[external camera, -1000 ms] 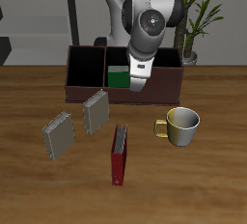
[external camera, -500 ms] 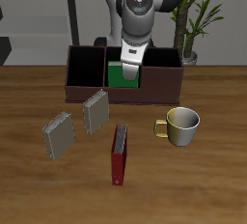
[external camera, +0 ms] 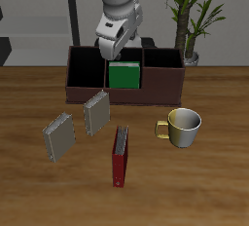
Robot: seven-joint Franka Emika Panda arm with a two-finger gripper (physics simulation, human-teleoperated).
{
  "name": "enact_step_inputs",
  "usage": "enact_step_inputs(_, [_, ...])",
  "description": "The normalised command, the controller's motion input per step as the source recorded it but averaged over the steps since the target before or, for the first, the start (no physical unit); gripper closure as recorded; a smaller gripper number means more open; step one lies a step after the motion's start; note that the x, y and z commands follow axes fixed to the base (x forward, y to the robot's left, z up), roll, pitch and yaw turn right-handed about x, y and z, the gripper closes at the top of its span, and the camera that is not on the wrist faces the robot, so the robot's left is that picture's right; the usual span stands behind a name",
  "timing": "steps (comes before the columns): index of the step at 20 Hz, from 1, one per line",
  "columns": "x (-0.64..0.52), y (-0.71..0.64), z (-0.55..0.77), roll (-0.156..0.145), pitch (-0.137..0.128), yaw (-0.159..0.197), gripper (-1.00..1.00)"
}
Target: Place the green book into the back desk caddy's front compartment and place the left yellow book into the back desk caddy's right compartment and place the red book into the back desk caddy's right compartment
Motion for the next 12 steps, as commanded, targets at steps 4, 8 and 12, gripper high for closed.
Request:
enact_step_inputs(4, [0.17, -0.22, 0.15, -0.063, -0.126, -0.335, -1.0])
enact_step_inputs(8, [0.13, -0.16, 0.09, -0.037, -0.081, -0.277, -1.0])
enact_step_inputs(12, [0.03, -0.02, 0.08, -0.004, -0.073, -0.212, -1.0])
